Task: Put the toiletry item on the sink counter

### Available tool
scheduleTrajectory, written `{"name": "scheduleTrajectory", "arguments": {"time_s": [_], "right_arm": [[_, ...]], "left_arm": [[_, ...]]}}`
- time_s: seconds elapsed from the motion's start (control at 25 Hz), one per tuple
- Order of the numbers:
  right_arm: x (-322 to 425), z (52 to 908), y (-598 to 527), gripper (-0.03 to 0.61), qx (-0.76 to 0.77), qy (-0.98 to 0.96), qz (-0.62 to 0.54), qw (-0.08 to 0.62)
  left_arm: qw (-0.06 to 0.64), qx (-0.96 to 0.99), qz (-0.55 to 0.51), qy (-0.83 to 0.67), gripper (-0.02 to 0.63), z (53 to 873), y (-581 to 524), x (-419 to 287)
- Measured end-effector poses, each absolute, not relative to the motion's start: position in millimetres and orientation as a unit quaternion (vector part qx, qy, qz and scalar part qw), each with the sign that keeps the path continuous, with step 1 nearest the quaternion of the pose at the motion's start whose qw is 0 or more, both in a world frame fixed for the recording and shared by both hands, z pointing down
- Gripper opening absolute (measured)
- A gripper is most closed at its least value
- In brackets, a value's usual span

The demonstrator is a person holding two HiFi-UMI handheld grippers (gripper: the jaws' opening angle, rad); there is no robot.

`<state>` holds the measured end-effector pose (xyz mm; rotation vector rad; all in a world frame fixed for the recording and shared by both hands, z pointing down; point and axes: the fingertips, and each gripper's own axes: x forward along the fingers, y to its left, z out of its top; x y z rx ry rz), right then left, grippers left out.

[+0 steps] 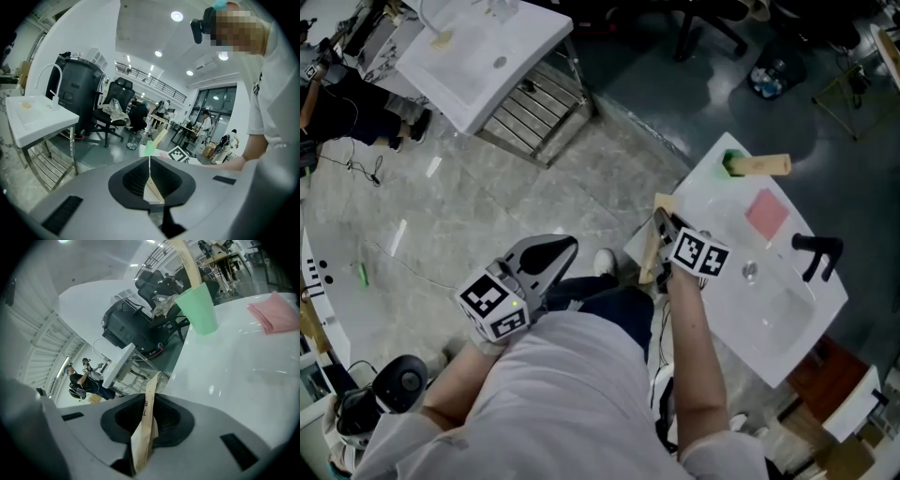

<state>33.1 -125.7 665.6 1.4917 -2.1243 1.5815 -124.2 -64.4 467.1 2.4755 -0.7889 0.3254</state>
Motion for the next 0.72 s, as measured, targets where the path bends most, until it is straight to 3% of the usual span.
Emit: {"name": "scheduleTrajectory", "arguments": {"time_s": [0.24, 0.36, 0.72], "right_arm": [[33.5, 666.9, -127.2, 0.051, 0.498, -0.695, 0.515, 0.065], [35.0, 667.9, -127.5, 0.117, 0.5, -0.693, 0.514, 0.069], [44.5, 662.6, -125.1, 0.194, 0.509, -0.69, 0.511, 0.063]], "left_arm": [[0.259, 0.914, 0.12, -0.288, 0.018, 467.6, -67.8, -126.2], [0.257, 0.916, 0.121, -0.283, 0.018, 467.5, -68.6, -124.2], [0.251, 0.921, 0.12, -0.272, 0.018, 463.0, -68.6, -119.1]]}}
